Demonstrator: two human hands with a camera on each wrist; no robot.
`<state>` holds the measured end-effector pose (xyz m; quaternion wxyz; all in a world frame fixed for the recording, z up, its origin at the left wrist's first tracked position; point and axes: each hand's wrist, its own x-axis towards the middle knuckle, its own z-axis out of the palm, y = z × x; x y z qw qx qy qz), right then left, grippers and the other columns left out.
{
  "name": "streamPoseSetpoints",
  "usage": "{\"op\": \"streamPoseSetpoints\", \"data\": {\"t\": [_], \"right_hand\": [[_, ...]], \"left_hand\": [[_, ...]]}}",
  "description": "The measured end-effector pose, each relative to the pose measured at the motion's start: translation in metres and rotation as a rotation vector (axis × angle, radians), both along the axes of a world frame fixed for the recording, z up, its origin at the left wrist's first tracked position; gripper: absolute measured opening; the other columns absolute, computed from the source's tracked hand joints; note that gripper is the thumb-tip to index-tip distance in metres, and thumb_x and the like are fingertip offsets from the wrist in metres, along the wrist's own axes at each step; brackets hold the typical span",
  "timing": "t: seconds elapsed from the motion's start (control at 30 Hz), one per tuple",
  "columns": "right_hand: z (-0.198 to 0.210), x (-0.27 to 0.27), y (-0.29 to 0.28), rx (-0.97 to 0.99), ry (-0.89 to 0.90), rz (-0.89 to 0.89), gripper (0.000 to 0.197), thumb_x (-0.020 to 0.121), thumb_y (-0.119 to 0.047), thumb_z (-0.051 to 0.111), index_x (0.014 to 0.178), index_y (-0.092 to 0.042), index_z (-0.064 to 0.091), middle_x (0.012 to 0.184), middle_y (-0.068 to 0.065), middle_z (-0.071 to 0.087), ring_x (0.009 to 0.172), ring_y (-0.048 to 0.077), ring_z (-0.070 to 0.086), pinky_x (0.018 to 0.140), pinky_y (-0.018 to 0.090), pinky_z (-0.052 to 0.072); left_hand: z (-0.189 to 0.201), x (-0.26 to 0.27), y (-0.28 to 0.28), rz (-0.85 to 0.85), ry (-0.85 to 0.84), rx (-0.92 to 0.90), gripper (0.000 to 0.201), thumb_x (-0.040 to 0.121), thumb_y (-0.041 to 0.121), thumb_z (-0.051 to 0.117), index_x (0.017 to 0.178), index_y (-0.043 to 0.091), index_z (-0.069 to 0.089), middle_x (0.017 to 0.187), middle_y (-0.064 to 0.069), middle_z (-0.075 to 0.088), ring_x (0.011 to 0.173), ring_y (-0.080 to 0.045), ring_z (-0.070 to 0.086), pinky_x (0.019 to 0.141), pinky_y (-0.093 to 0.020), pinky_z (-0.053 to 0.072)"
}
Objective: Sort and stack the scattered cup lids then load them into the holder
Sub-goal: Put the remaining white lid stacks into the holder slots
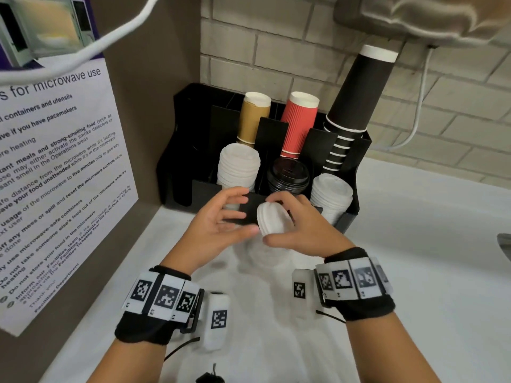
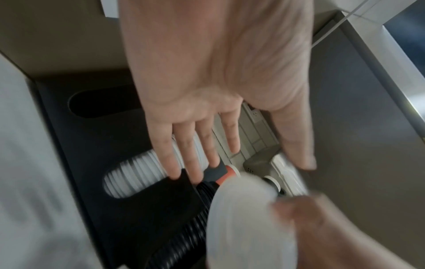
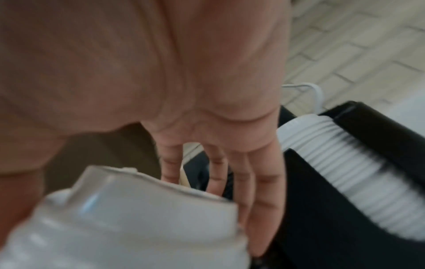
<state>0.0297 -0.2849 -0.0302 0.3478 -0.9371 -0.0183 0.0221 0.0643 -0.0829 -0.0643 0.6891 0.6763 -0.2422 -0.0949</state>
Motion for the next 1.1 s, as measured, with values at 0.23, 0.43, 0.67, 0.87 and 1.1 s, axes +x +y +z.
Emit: {"op": "streamPoseSetpoints", "data": {"t": [0.23, 0.43, 0.67, 0.87, 1.1], "right_hand": [[0.017, -0.024, 0.013, 0.466, -0.029, 0.071, 0.063, 0.068, -0.03, 0.081, 0.12, -0.047, 0.05, 0.113, -0.01, 0.061, 0.101, 0.016, 0.066, 0.089, 0.039, 0.055], [0.016, -0.028, 0.007, 0.54, -0.036, 0.052, 0.066, 0.066, -0.03, 0.083, 0.125, -0.037, 0.054, 0.118, -0.003, 0.065, 0.106, 0.014, 0.065, 0.093, 0.036, 0.054], [0.016, -0.029, 0.011, 0.52, -0.092, 0.036, 0.062, 0.069, -0.021, 0.084, 0.122, -0.036, 0.055, 0.116, -0.012, 0.061, 0.103, 0.012, 0.065, 0.088, 0.03, 0.056], [0.02, -0.029, 0.003, 0.498, -0.223, 0.018, 0.058, 0.072, -0.018, 0.082, 0.12, -0.036, 0.053, 0.113, -0.015, 0.055, 0.102, 0.013, 0.062, 0.08, 0.028, 0.056], [0.046, -0.004, -0.082, 0.361, -0.569, -0.405, 0.047, 0.077, -0.027, 0.076, 0.118, -0.031, 0.054, 0.113, -0.006, 0.06, 0.104, 0.019, 0.061, 0.081, 0.022, 0.051]], "left_hand": [[0.001, -0.011, -0.016, -0.178, 0.052, -0.062, 0.095, 0.062, 0.021, 0.088, 0.137, 0.05, 0.038, 0.142, 0.009, 0.049, 0.117, -0.012, 0.062, 0.095, -0.032, 0.053], [0.003, -0.009, -0.013, -0.172, 0.044, -0.04, 0.097, 0.057, 0.024, 0.09, 0.138, 0.05, 0.042, 0.137, 0.012, 0.054, 0.112, -0.016, 0.065, 0.097, -0.039, 0.053], [0.002, -0.009, -0.017, -0.169, 0.019, -0.049, 0.097, 0.053, 0.029, 0.09, 0.134, 0.055, 0.044, 0.136, 0.017, 0.052, 0.11, -0.016, 0.066, 0.091, -0.032, 0.055], [0.0, -0.008, -0.015, -0.113, 0.02, -0.06, 0.089, 0.061, 0.036, 0.087, 0.136, 0.049, 0.041, 0.142, 0.014, 0.047, 0.117, -0.011, 0.062, 0.091, -0.031, 0.054], [-0.001, 0.005, 0.0, 0.155, -0.015, -0.089, 0.037, 0.085, 0.015, 0.069, 0.116, 0.032, 0.058, 0.123, 0.009, 0.058, 0.091, 0.002, 0.065, 0.076, -0.01, 0.048]]}}
